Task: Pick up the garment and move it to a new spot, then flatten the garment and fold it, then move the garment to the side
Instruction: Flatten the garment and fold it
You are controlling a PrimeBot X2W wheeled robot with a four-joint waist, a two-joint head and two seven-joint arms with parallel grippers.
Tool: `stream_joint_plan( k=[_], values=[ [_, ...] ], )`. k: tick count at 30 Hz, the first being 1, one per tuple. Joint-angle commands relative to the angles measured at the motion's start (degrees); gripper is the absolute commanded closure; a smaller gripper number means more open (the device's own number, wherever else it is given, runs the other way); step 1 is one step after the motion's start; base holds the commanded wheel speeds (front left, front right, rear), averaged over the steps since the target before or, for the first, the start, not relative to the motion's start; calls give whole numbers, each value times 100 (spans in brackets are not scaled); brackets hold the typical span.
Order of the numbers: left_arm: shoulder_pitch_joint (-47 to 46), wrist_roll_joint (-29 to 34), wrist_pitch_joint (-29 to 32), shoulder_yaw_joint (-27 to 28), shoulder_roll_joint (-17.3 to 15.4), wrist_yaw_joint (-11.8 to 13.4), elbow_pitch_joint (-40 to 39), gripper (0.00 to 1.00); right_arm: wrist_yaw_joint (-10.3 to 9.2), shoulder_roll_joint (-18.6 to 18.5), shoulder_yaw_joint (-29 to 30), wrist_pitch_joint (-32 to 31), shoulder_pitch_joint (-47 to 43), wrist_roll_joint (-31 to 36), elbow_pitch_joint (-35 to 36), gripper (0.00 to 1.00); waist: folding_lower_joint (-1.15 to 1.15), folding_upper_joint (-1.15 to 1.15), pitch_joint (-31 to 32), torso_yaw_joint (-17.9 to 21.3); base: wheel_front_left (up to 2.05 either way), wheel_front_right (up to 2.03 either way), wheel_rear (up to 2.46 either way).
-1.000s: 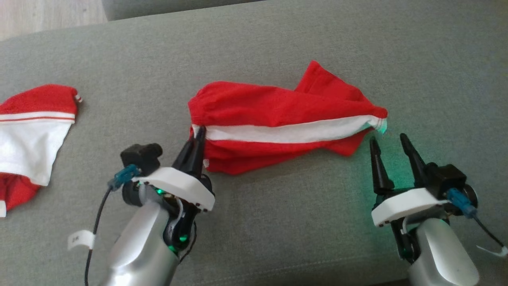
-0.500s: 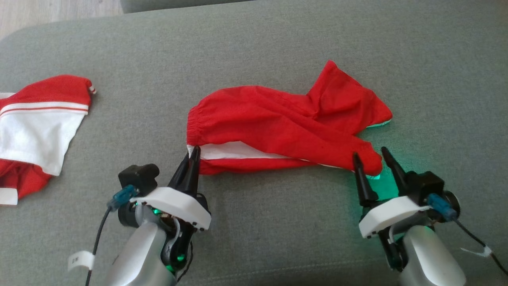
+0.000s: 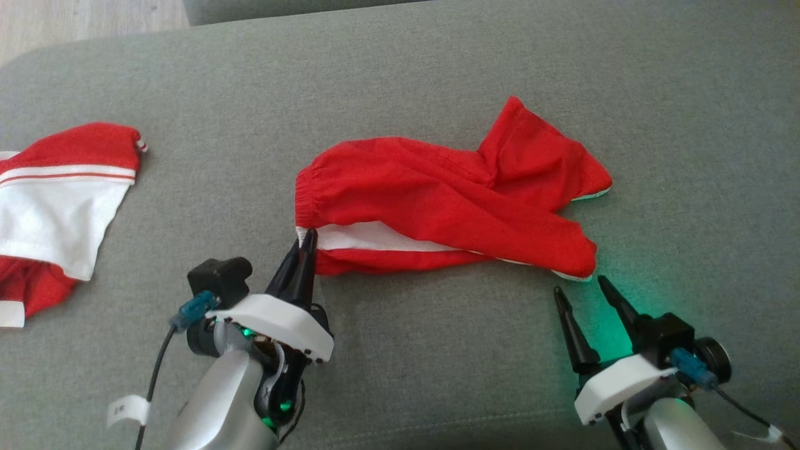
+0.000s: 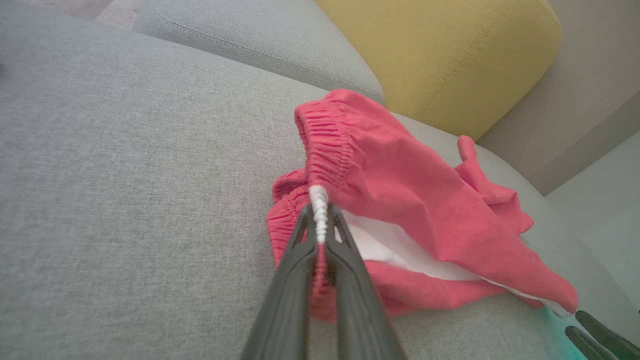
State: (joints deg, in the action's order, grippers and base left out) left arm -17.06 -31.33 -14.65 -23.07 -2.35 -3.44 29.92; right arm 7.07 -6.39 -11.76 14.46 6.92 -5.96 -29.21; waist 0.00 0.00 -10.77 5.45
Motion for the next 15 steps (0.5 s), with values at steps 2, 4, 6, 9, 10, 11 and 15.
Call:
stream_joint_plan(
  k=[2, 4, 6, 9, 10, 11, 15],
  values=[
    [-92, 65, -35, 175, -53, 14, -162, 100, 42, -17, -77, 54, 134, 79, 96, 0, 0, 0, -8, -17, 0, 0, 0],
    [-96, 68, -35, 160, -53, 10, -149, 100, 42, 10, -57, 54, 187, 112, 36, 0, 0, 0, -14, -42, 0, 0, 0],
    [-100, 66, -35, 143, -53, 8, -137, 100, 42, 30, -48, 54, 238, 144, -35, 0, 0, 0, -19, -75, 0, 0, 0],
    [-100, 67, -35, 128, -53, 7, -130, 100, 42, 36, -35, 54, 269, 174, -83, 0, 0, 0, -22, -105, 0, 0, 0],
    [-98, 66, -35, 121, -53, 6, -128, 100, 42, 33, -19, 54, 276, 193, -107, 0, 0, 0, -21, -118, 0, 0, 0],
    [-94, 68, -35, 118, -53, 5, -124, 100, 42, 31, -3, 54, 277, 209, -130, 0, 0, 0, -19, -129, 0, 0, 0],
    [-70, 68, -35, 135, -53, 11, -116, 100, 42, 17, 44, 54, 276, 251, -216, 0, 0, 0, -14, -133, 0, 0, 0]
  ],
)
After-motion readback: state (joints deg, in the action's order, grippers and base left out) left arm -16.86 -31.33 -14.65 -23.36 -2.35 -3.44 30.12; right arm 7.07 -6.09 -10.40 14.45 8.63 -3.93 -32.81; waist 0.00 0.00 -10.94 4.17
